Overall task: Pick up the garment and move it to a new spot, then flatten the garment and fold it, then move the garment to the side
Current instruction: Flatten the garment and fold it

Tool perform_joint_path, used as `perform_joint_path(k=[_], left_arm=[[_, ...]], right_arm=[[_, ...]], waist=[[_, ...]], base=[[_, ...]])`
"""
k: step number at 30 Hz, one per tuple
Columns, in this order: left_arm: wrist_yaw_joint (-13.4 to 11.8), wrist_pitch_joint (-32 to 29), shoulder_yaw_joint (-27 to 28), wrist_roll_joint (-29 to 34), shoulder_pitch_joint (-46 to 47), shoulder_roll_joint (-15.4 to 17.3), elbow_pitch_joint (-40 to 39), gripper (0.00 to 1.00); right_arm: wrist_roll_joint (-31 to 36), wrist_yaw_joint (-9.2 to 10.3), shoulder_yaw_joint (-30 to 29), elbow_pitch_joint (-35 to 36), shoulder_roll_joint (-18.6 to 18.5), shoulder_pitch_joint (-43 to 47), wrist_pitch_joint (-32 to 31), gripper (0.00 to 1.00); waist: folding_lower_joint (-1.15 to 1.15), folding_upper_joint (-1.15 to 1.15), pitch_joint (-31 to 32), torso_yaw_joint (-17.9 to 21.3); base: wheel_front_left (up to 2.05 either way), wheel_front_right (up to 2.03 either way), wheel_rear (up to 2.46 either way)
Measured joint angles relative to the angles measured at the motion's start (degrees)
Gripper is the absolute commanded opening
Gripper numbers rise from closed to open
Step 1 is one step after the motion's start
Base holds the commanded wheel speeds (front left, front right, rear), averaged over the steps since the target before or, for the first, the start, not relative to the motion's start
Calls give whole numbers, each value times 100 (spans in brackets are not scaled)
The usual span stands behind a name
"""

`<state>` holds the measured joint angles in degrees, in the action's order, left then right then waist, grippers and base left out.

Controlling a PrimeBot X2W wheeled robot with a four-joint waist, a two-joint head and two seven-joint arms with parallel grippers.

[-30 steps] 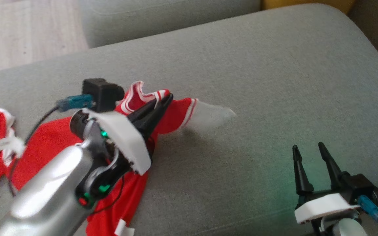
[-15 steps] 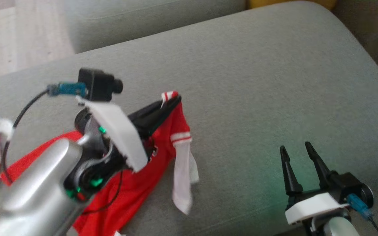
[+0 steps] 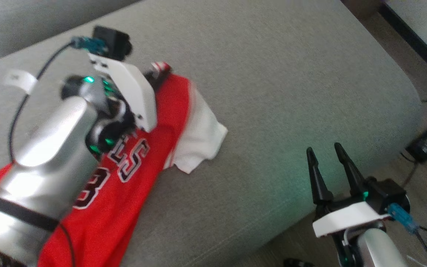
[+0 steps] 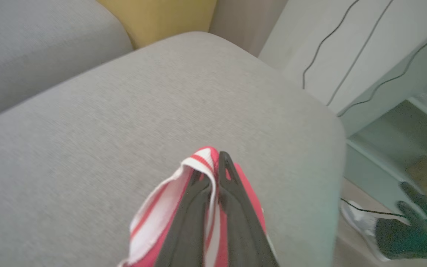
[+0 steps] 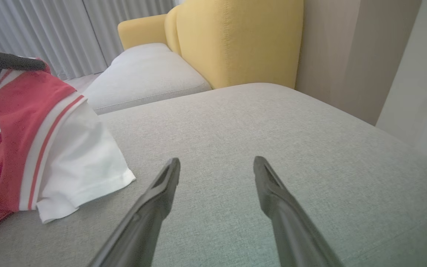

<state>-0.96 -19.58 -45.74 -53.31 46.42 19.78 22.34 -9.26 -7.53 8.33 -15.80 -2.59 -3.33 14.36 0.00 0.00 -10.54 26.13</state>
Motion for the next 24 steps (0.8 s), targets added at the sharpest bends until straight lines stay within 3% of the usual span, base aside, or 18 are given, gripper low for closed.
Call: perform_joint_path(k=[4,5,6,7,12,17,24], left_arm=[[102,683,-109,710,476,46,901,1],[113,923,-147,854,573,44,1089,29],[155,1152,-144,928,650,20,1270,75],[157,1317,-152,980,719,-13,1452,100],[188,2213,-178,1319,815,-187,2115,100],[22,3096,-86,1425,844,-375,2256,100],[-487,3388,547,1418,334,-438,1338,100]], right_arm=[[-113,0,76,27,1,-112,0,100],[-138,0,77,26,1,-111,0,100],[-145,0,77,27,1,-112,0,100],[-147,0,79,27,2,-112,0,100],[-146,0,62,30,2,-112,0,100],[24,0,-92,115,3,-109,0,100],[349,0,-458,235,1,-51,0,100]], waist=[[0,0,-258,269],[0,0,-316,319],[0,0,-370,359],[1,0,-415,392],[0,0,-438,345],[0,0,-295,65],[0,0,63,-520]], base=[[0,0,0],[0,0,0],[0,0,0],[0,0,0],[0,0,0],[0,0,0],[0,0,0]])
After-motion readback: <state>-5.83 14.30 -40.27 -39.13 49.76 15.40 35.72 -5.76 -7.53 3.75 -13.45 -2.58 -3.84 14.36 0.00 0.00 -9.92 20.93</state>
